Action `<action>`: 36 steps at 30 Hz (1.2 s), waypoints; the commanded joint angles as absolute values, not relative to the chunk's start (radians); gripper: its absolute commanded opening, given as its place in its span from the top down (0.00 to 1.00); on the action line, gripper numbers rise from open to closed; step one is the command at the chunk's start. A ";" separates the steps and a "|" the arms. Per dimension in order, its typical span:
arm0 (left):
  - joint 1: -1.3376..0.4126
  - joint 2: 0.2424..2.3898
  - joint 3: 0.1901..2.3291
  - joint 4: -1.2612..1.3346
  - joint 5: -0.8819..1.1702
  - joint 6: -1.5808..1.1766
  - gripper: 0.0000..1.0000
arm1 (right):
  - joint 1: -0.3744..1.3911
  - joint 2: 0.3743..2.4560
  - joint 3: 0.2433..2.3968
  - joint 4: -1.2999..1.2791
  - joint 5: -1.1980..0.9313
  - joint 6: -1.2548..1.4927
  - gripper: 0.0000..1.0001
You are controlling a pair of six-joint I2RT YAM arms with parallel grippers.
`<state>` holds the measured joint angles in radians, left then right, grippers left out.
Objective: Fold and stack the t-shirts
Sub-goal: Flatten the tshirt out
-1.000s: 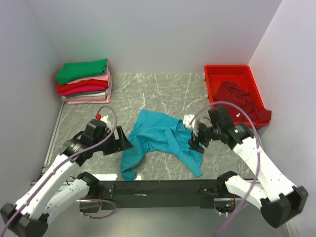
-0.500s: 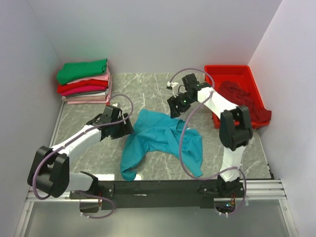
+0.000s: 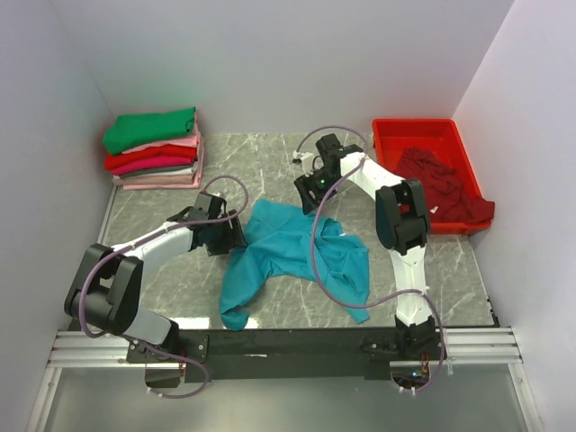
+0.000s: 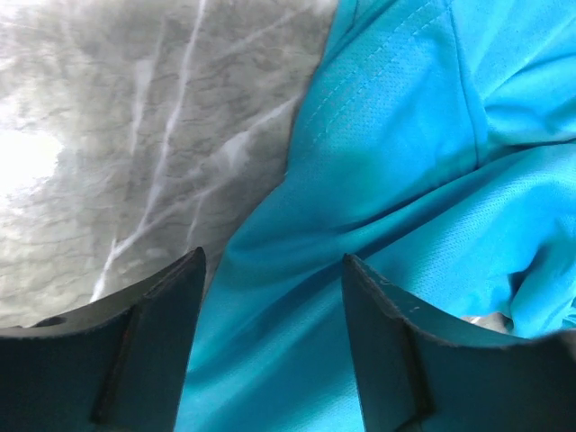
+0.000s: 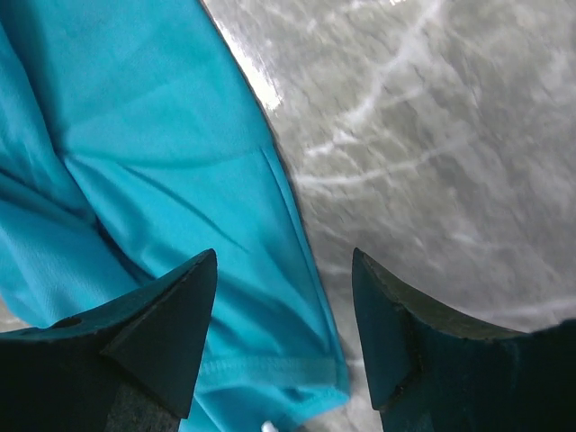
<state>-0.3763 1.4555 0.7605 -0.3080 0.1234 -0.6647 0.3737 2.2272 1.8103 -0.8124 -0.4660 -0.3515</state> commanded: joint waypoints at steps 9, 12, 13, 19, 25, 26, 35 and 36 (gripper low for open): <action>-0.376 1.520 0.779 -0.241 0.248 -0.644 0.43 | 0.417 2.304 1.888 -0.884 -0.462 -0.336 0.47; -0.379 1.522 0.778 -0.227 0.279 -0.646 0.45 | 0.425 2.309 1.890 -0.903 -0.479 -0.345 0.58; -0.380 1.522 0.775 -0.222 0.290 -0.646 0.47 | 0.428 2.303 1.888 -0.904 -0.482 -0.345 0.62; -0.380 1.531 0.796 -0.204 0.330 -0.643 0.66 | 0.417 2.214 1.897 -0.899 -0.480 -0.351 0.90; -0.380 1.493 0.909 -0.273 0.181 -0.629 1.00 | 0.332 2.062 1.904 -0.827 -0.368 -0.321 1.00; -0.380 1.485 0.931 -0.284 0.128 -0.623 0.99 | 0.302 2.043 1.901 -0.813 -0.336 -0.310 1.00; -0.380 1.494 1.077 -0.318 0.101 -0.586 0.99 | 0.227 1.967 1.786 -0.747 -0.288 -0.321 1.00; -0.380 1.500 1.078 -0.319 0.092 -0.586 0.96 | 0.226 1.964 1.769 -0.730 -0.279 -0.324 1.00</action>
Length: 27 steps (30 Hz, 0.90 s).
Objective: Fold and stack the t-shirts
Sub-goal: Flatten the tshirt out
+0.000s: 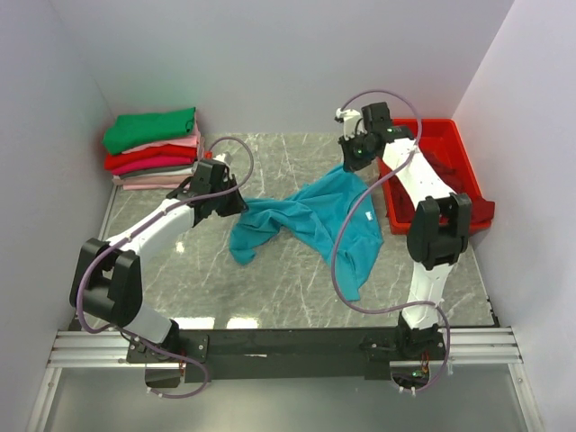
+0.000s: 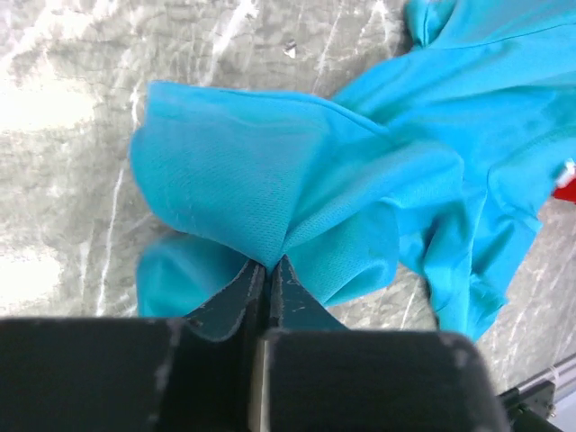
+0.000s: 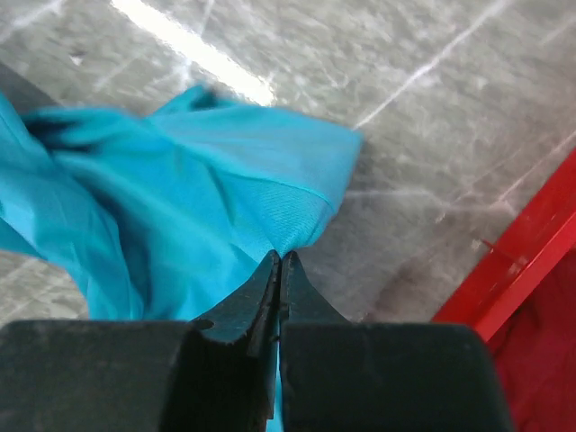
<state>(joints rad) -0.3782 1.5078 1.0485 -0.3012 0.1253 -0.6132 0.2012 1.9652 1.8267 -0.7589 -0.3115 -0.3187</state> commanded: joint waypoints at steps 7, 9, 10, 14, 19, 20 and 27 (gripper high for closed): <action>-0.380 1.494 1.017 -0.310 0.060 -0.597 0.52 | 0.212 1.980 1.695 -0.683 -0.152 -0.319 0.85; -0.380 1.465 0.997 -0.311 0.032 -0.603 0.42 | 0.207 1.973 1.687 -0.680 -0.133 -0.324 0.71; -0.379 1.450 0.980 -0.319 0.014 -0.606 0.40 | 0.209 1.945 1.671 -0.678 -0.140 -0.333 0.61; -0.379 1.327 0.924 -0.354 -0.031 -0.627 0.36 | 0.215 1.824 1.594 -0.663 -0.199 -0.400 0.46; -0.388 1.116 0.780 -0.409 0.043 -0.701 0.35 | 0.215 1.626 1.442 -0.673 -0.326 -0.547 0.40; -0.388 1.115 0.750 -0.407 0.043 -0.713 0.35 | 0.213 1.599 1.415 -0.683 -0.356 -0.580 0.40; -0.481 1.048 0.583 -0.328 0.120 -0.821 0.32 | 0.221 1.414 1.094 -0.831 -0.630 -0.883 0.40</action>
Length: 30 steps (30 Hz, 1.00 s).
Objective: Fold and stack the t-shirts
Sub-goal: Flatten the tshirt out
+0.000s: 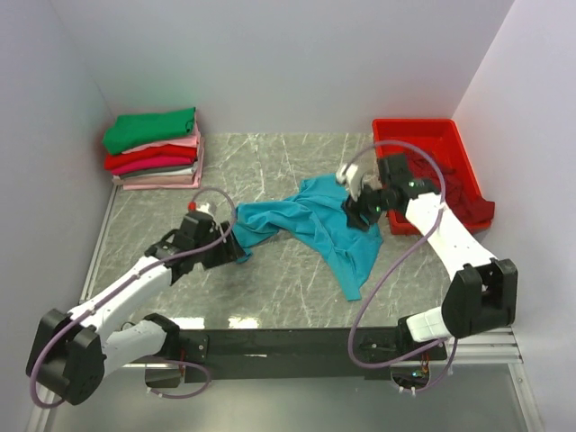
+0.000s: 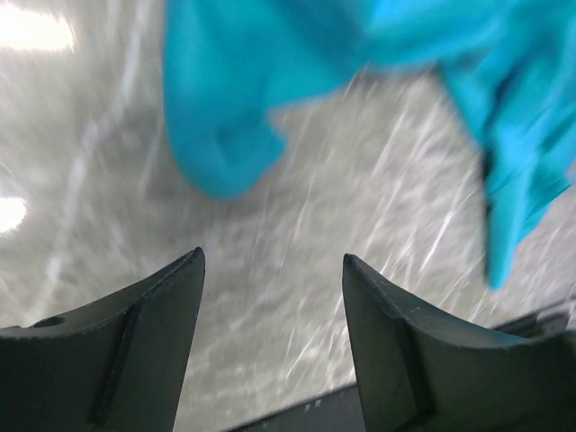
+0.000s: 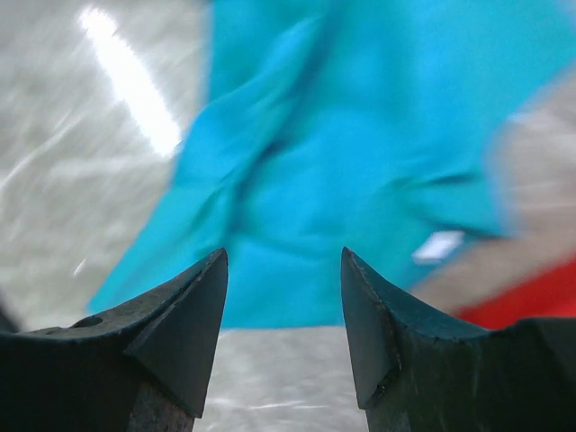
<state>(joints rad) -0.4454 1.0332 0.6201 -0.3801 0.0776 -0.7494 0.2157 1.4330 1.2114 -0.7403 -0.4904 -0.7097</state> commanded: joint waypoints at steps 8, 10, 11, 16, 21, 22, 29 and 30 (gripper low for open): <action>-0.532 1.282 0.613 -0.193 0.017 -0.899 0.32 | 0.247 1.319 0.924 -0.759 -0.554 -0.755 0.40; -0.534 1.313 0.644 -0.205 0.003 -0.916 0.32 | 0.256 1.324 0.896 -0.727 -0.532 -0.727 0.40; -0.532 1.330 0.652 -0.209 -0.053 -0.923 0.32 | 0.265 1.330 0.890 -0.718 -0.525 -0.721 0.40; -0.534 1.353 0.666 -0.186 -0.084 -0.942 0.31 | 0.290 1.420 0.887 -0.644 -0.488 -0.667 0.40; -0.534 1.413 0.716 -0.216 -0.141 -0.942 0.32 | 0.320 1.499 0.923 -0.632 -0.489 -0.641 0.46; -0.532 1.420 0.722 -0.224 -0.150 -0.939 0.33 | 0.328 1.502 0.926 -0.635 -0.483 -0.640 0.48; -0.534 1.390 0.726 -0.255 -0.216 -0.917 0.81 | 0.341 1.465 0.956 -0.679 -0.462 -0.644 0.87; -0.531 1.379 0.735 -0.274 -0.228 -0.905 0.85 | 0.341 1.442 0.977 -0.699 -0.454 -0.644 0.92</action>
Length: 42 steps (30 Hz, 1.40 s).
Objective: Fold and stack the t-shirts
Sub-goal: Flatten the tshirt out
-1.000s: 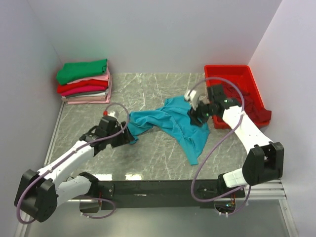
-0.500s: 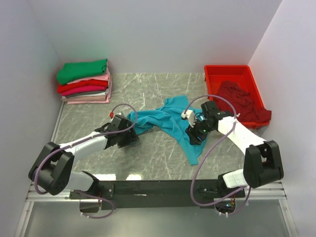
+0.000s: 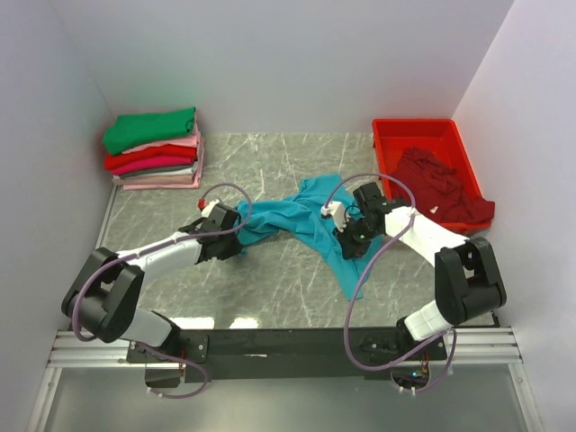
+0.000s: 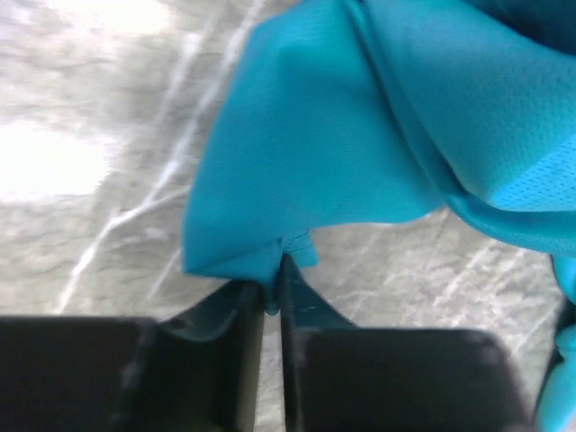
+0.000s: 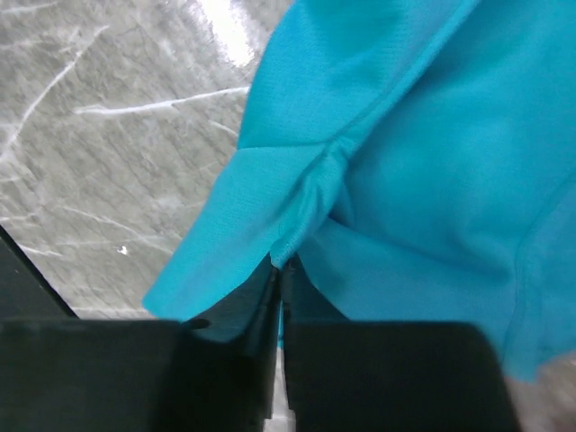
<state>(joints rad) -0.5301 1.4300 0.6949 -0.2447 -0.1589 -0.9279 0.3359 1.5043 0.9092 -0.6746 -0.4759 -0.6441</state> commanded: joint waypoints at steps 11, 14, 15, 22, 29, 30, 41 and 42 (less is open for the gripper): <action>-0.244 1.277 1.003 -0.299 -0.097 -0.704 1.00 | 0.339 1.429 1.484 -0.744 -0.148 -0.652 1.00; -0.166 1.376 1.388 -0.370 0.032 -0.657 1.00 | 0.328 1.511 1.783 -0.741 -0.072 -0.632 1.00; -0.155 1.394 1.466 -0.386 0.081 -0.646 1.00 | 0.325 1.526 1.858 -0.744 -0.066 -0.615 1.00; -0.098 1.355 1.829 -0.422 0.156 -0.626 1.00 | 0.316 1.456 2.142 -0.694 -0.086 -0.595 1.00; -0.091 1.031 1.351 -0.394 0.162 -0.620 1.00 | 0.272 1.048 1.659 -0.635 -0.222 -0.720 1.00; -0.091 0.996 1.277 -0.405 0.170 -0.624 1.00 | 0.268 1.011 1.599 -0.675 -0.253 -0.762 1.00; -0.094 0.439 0.558 -0.844 0.648 -0.882 0.23 | 0.268 0.707 0.913 -1.230 -0.468 -1.079 0.47; -0.094 0.410 0.602 -0.882 0.585 -0.876 0.11 | 0.268 0.697 0.911 -1.223 -0.469 -1.063 0.45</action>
